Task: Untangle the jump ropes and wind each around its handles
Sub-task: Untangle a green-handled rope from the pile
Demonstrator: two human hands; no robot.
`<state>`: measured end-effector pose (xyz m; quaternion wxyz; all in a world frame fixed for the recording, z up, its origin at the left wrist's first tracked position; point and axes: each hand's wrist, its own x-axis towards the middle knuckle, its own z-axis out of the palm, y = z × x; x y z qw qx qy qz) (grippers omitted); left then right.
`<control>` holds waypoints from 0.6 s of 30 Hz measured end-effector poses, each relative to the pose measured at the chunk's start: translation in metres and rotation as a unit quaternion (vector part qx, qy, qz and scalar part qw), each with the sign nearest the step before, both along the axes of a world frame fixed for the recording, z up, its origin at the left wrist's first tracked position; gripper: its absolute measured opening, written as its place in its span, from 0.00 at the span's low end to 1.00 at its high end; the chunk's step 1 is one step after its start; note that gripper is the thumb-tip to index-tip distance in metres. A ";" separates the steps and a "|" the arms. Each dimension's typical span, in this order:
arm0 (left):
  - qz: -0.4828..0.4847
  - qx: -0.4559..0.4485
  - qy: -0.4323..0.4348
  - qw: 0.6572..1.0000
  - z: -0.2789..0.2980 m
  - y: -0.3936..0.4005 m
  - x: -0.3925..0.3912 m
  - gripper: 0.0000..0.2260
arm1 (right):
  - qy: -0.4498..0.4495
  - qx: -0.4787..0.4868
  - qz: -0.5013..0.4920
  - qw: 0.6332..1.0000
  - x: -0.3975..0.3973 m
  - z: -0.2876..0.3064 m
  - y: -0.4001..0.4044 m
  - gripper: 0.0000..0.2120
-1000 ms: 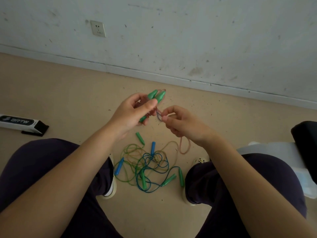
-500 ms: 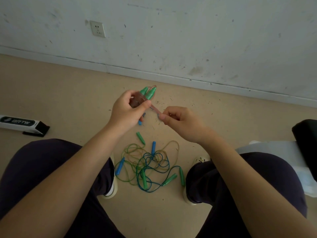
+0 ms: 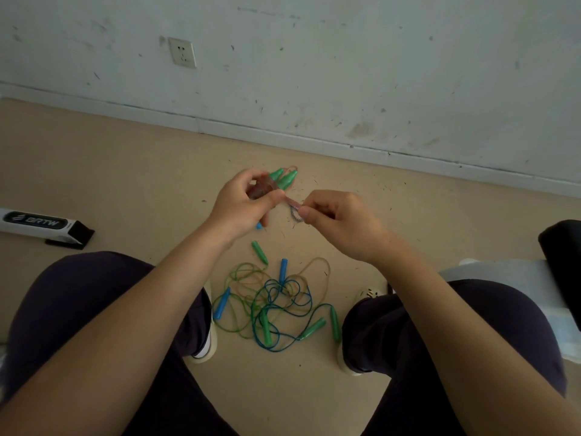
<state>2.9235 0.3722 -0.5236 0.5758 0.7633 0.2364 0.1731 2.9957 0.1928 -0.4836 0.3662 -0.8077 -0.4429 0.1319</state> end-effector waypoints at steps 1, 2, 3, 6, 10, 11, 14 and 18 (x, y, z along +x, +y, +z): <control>-0.020 0.005 0.014 1.000 -0.002 0.001 -0.001 0.16 | -0.006 -0.001 0.004 1.000 0.002 0.000 -0.003 0.08; -0.047 0.006 0.031 0.998 -0.002 0.001 -0.003 0.17 | -0.019 0.002 0.009 1.000 0.005 -0.001 -0.005 0.06; -0.083 0.000 0.056 0.995 -0.003 0.001 -0.004 0.18 | -0.039 0.008 0.013 0.999 0.008 -0.003 -0.007 0.05; -0.206 -0.056 0.125 0.969 -0.002 -0.001 -0.009 0.20 | -0.098 0.025 0.010 0.995 0.016 -0.009 -0.010 0.05; -0.289 -0.069 0.154 0.942 0.001 -0.008 -0.012 0.19 | -0.110 0.047 0.021 0.993 0.013 -0.014 -0.006 0.05; -0.305 -0.063 0.159 0.937 0.002 -0.009 -0.012 0.18 | -0.094 0.046 0.020 0.994 0.012 -0.015 -0.004 0.04; -0.329 -0.051 0.173 0.927 0.007 -0.013 -0.014 0.16 | 0.022 0.039 -0.021 0.999 0.010 -0.013 -0.002 0.04; -0.318 -0.079 0.163 0.931 0.011 -0.014 -0.016 0.14 | 0.159 0.062 -0.051 0.984 0.008 -0.007 -0.002 0.05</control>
